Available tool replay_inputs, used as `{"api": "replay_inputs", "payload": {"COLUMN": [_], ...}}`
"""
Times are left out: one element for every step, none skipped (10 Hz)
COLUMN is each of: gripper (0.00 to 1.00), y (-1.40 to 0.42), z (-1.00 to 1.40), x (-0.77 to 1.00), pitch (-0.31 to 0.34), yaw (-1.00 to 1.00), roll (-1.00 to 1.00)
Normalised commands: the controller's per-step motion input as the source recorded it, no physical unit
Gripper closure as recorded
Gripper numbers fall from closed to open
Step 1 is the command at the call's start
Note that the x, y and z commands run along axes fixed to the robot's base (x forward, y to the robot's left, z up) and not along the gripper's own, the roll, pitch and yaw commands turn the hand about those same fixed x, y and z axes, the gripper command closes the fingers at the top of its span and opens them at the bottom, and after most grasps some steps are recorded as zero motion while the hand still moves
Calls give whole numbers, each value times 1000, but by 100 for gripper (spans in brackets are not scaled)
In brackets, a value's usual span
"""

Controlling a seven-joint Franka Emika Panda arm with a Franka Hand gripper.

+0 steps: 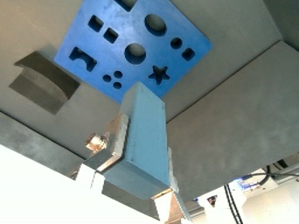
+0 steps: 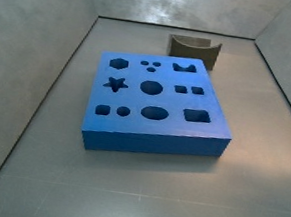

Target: Insert the rectangle object.

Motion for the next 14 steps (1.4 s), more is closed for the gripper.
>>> {"api": "replay_inputs", "payload": {"gripper": [100,100,100,100,100,100,100,100,100,100,0,100,100,100], "y": [1000,910,734,497,312,-1000,-1000,-882,-399,-264,0,0,0,-40], "z": [-340,-260,-155,-75,-50,295,267,221,125,96,0,0,-31,0], "x": [-690,-648,-546,-369,-211,695,724,725,399,258,0,0,-143,0], "pitch": [-212,-249,-229,-180,-150,309,433,468,364,276,0,0,-93,0], "yaw": [110,61,26,1,-13,-363,-319,-236,-69,-31,0,0,94,0], "roll": [54,17,-6,-33,-56,-91,-32,29,64,76,0,0,-74,0]}}
